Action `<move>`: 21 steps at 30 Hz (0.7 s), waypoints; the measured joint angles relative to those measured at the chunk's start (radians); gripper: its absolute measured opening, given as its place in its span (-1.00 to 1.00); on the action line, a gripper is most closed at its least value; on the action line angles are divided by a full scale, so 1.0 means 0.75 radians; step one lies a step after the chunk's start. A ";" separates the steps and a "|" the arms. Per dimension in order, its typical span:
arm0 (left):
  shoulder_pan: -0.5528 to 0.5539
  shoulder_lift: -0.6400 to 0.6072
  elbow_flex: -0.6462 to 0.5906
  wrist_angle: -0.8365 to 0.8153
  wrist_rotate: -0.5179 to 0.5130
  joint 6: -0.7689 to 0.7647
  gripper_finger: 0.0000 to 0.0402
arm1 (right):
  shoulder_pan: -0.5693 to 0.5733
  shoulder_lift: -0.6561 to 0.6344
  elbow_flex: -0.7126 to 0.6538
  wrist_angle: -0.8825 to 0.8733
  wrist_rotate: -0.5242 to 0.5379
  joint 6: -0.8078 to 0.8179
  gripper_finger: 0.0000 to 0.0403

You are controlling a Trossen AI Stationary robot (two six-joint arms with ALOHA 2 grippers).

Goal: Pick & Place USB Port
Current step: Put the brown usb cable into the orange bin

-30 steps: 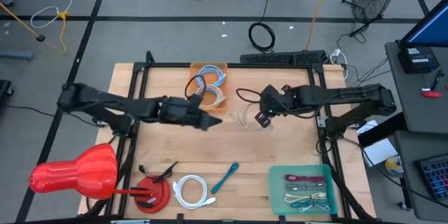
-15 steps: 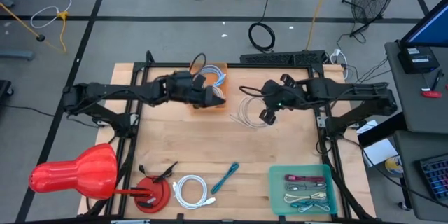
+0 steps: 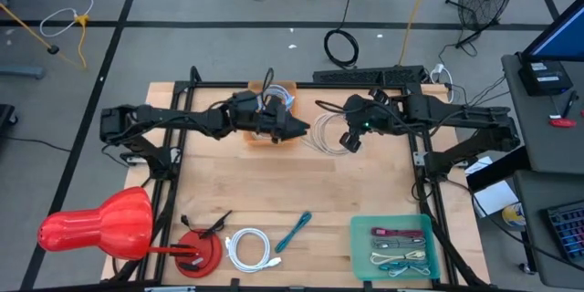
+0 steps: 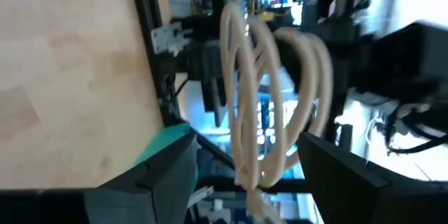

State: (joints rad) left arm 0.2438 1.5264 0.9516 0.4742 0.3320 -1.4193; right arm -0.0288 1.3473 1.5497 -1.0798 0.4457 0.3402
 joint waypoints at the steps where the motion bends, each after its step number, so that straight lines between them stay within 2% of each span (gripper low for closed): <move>1: -0.006 0.011 0.000 0.005 -0.001 -0.005 0.26 | -0.003 -0.004 0.000 0.003 -0.001 -0.011 -0.97; 11: -0.041 0.033 0.004 0.116 -0.094 -0.036 0.26 | -0.054 -0.007 -0.001 0.045 -0.001 -0.058 -0.97; 21: -0.058 0.033 0.121 0.060 -0.126 0.030 0.26 | -0.069 0.035 -0.001 0.080 -0.008 -0.096 -0.97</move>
State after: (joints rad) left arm 0.2005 1.5513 1.0426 0.5192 0.2375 -1.3969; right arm -0.0803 1.3739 1.5490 -1.0200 0.4394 0.2684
